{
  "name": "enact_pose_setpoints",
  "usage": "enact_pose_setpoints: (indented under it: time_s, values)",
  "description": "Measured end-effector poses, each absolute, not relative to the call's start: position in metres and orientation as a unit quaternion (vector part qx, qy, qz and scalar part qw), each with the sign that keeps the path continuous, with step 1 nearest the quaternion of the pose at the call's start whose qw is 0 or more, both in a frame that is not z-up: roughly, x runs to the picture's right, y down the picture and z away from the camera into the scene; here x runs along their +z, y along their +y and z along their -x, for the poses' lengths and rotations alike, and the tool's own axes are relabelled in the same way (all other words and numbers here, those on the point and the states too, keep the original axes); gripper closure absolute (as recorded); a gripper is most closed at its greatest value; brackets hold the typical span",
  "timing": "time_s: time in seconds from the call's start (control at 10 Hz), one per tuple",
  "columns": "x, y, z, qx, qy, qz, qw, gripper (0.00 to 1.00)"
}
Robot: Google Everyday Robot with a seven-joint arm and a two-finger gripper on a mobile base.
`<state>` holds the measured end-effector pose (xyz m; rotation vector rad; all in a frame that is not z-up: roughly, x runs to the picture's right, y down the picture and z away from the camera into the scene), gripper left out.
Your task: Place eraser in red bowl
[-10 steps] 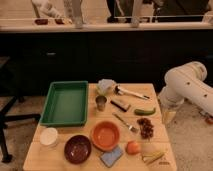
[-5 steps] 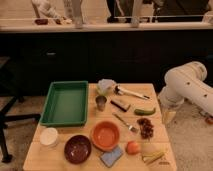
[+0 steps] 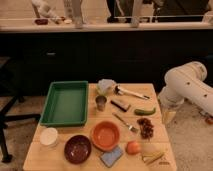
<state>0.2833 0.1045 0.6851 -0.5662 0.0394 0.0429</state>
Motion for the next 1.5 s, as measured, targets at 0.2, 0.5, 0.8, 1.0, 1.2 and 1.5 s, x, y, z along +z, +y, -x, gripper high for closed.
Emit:
enact_pose_setpoints:
  time_s: [0.2,0.5,0.8,1.0,1.2,1.5]
  values:
    - [0.685,0.104,-0.283,0.024,0.018,0.28,0.96,0.2]
    - [0.69,0.1,-0.286,0.105,-0.005,0.288,0.952,0.2]
    - [0.693,0.094,-0.282,0.156,-0.021,0.288,0.944,0.2]
    - [0.696,0.092,-0.273,0.181,-0.016,0.282,0.942,0.2]
    - [0.702,0.093,-0.262,0.205,-0.011,0.276,0.939,0.2]
    - [0.716,0.091,-0.246,0.229,-0.009,0.269,0.936,0.2]
